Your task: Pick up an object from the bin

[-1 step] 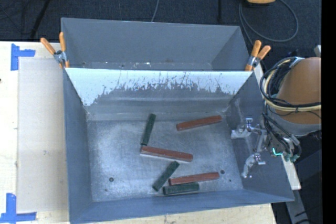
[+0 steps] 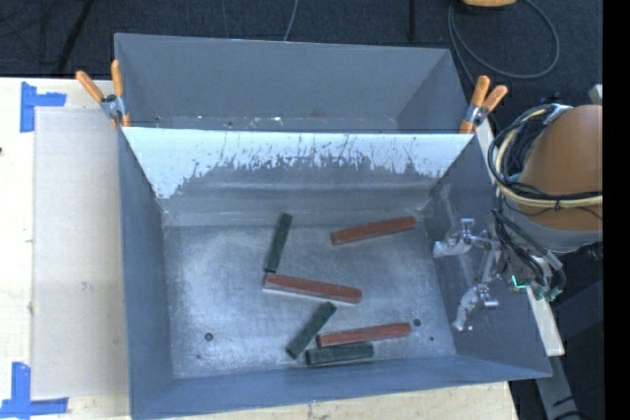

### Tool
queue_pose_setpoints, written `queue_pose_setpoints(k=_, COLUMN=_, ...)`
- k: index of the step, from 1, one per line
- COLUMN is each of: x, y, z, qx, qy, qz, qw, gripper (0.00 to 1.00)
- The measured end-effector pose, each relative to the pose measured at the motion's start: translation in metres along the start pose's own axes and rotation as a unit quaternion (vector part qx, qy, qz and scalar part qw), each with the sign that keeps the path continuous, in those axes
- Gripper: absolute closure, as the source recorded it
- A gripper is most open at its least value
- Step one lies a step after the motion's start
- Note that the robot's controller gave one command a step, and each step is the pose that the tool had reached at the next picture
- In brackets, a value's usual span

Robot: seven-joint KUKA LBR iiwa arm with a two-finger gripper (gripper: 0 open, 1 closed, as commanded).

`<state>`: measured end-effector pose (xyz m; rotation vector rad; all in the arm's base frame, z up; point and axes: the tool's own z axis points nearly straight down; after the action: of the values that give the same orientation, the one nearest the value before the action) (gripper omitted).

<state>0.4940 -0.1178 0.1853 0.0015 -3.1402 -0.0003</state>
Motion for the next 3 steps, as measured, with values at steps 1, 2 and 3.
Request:
queue_pose_setpoints(k=1, x=-0.0152, y=0.0292, z=0.1121, qx=0.001, qy=-0.0009, qz=-0.104, qw=0.9945, gripper=1.0)
queue_pose_setpoints(k=2, x=-0.0167, y=0.0298, z=0.1121, qx=0.001, qy=-0.0047, qz=-0.105, qw=0.9945, gripper=0.0)
queue_pose_setpoints(k=3, x=-0.0167, y=0.0299, z=0.1122, qx=0.001, qy=-0.0046, qz=-0.106, qw=0.9944, gripper=0.0)
